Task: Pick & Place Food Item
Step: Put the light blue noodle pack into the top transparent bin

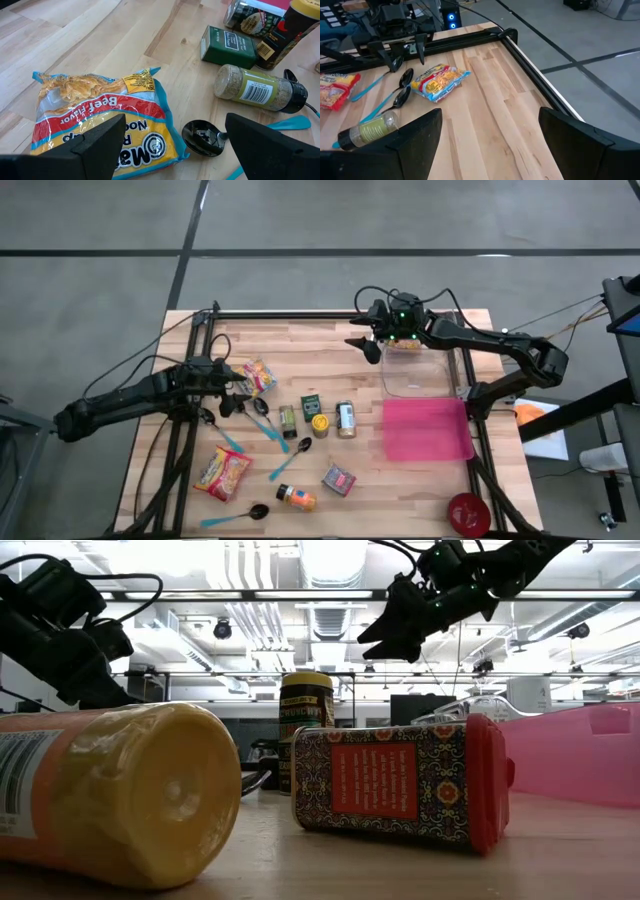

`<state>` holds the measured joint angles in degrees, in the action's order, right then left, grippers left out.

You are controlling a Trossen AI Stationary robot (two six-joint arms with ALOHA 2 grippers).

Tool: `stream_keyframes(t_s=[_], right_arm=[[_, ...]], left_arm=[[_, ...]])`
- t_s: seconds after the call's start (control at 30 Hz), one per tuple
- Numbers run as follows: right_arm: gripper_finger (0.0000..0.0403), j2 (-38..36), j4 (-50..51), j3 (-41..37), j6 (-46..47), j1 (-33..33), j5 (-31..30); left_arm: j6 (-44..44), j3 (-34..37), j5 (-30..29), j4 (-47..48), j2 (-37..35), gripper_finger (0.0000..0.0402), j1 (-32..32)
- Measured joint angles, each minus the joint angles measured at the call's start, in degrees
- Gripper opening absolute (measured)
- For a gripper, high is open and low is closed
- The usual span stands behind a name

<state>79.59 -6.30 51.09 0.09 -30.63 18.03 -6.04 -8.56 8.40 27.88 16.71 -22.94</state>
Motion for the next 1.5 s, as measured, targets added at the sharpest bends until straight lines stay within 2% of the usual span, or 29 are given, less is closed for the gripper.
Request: stream_keyframes(t_s=[0.8,1.07,1.2,1.3,1.5], right_arm=[[0.0329,0.0,0.0,0.0,0.1,0.0,0.0],[0.0329,0.0,0.0,0.0,0.2,0.0,0.0],[0.0329,0.0,0.0,0.0,-0.5,0.0,0.0],[0.0329,0.0,0.0,0.0,-0.2,0.0,0.0],[0.0329,0.0,0.0,0.0,-0.5,0.0,0.0]], left_arm=[[0.0,0.0,0.0,-0.3,0.0,0.0347,0.0],[10.2,0.3,0.0,-14.1,0.0,0.0347,0.0],[11.0,0.3,0.0,-18.3,0.0,0.0347,0.0],[8.6,0.2,0.2,-20.4,0.0,0.0347,0.0],[-3.3,0.2,0.0,-24.6,0.0,0.0347,0.0]])
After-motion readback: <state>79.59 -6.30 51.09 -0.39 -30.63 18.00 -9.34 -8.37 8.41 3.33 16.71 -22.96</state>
